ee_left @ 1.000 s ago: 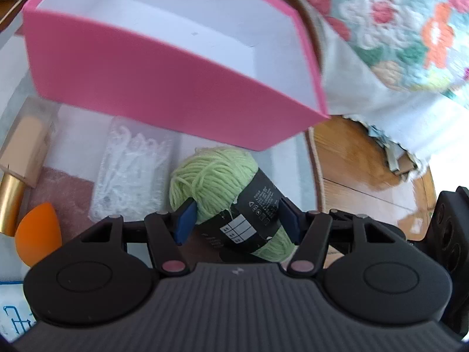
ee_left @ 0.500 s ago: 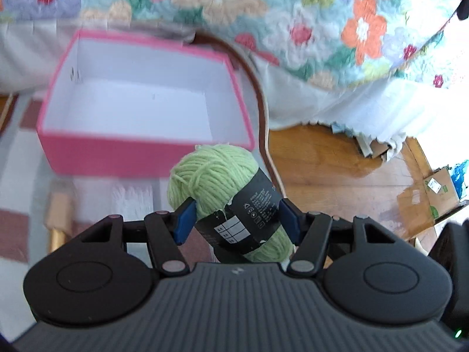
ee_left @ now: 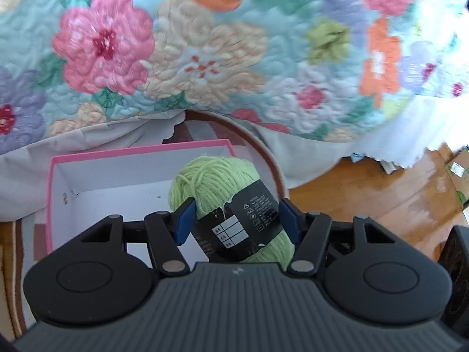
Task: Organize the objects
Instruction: 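Carry the yarn skein into the pink box and lower it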
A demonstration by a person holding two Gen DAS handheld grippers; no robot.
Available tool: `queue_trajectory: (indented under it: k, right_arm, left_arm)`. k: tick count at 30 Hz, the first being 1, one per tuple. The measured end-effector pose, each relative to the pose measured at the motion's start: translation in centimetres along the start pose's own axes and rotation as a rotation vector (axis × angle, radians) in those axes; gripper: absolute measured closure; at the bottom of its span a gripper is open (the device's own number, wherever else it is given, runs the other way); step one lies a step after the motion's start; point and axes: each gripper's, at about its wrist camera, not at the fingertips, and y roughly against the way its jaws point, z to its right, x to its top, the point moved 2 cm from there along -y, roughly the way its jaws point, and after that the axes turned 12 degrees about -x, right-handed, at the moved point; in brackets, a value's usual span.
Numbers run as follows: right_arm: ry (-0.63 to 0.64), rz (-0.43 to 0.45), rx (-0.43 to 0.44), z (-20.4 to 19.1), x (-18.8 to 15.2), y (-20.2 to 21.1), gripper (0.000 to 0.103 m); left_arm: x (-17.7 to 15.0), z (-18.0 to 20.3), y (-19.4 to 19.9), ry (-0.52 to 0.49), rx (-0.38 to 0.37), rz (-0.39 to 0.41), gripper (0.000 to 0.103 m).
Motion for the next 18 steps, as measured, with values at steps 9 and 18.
queue_trajectory:
  k: [9,18]
  right_arm:
    - [-0.021,-0.146,-0.077,0.1,-0.9,-9.3,0.041]
    - [0.118,-0.256,-0.163,-2.0,-1.5,-14.0,0.036]
  left_arm:
    - [0.6,-6.3,-8.6,0.023,-0.058,-0.156,0.044]
    - [-0.8,-11.0,-11.9,0.151,-0.101,-0.168,0.043]
